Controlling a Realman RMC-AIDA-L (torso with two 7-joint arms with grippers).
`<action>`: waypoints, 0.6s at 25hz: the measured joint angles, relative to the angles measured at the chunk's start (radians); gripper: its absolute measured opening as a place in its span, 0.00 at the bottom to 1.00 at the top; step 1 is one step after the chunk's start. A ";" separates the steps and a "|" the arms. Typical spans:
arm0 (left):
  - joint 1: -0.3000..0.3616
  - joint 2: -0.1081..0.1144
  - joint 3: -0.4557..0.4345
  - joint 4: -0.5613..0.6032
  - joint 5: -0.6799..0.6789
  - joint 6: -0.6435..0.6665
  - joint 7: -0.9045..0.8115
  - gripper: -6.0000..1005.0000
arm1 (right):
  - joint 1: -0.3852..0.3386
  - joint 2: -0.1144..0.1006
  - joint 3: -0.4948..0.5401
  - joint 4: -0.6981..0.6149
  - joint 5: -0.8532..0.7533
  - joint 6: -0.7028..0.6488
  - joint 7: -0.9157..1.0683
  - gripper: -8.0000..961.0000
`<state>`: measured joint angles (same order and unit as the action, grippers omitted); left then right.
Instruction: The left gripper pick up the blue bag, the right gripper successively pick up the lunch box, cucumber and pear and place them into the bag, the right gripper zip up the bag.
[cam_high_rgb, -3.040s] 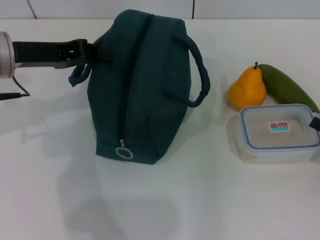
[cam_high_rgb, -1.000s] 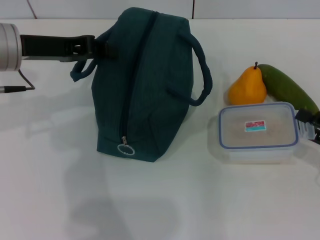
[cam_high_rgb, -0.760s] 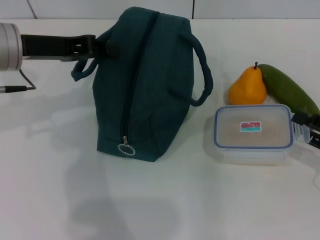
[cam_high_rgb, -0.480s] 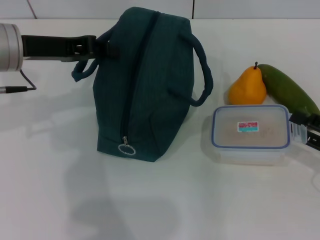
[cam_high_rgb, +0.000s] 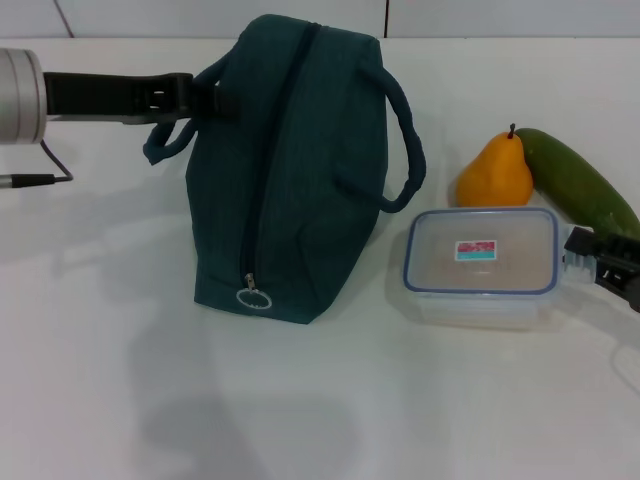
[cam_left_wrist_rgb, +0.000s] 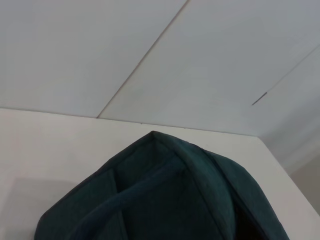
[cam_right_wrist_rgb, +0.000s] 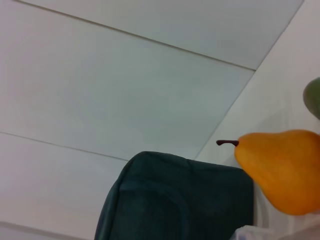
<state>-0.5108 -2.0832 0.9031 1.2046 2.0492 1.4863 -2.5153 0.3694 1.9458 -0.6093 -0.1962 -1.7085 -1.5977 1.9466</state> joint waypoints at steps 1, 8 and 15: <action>0.000 0.000 0.000 -0.001 0.000 0.000 0.002 0.05 | 0.000 0.000 0.000 0.000 0.001 0.002 0.000 0.43; -0.001 0.000 -0.003 -0.001 0.000 0.000 0.007 0.05 | 0.011 0.001 0.001 0.002 0.002 0.005 0.011 0.16; -0.003 -0.001 -0.001 -0.003 0.000 0.000 0.009 0.05 | 0.015 0.002 0.005 0.014 0.006 -0.010 0.018 0.10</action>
<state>-0.5139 -2.0843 0.9016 1.2013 2.0492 1.4864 -2.5065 0.3848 1.9479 -0.6047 -0.1826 -1.7030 -1.6080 1.9641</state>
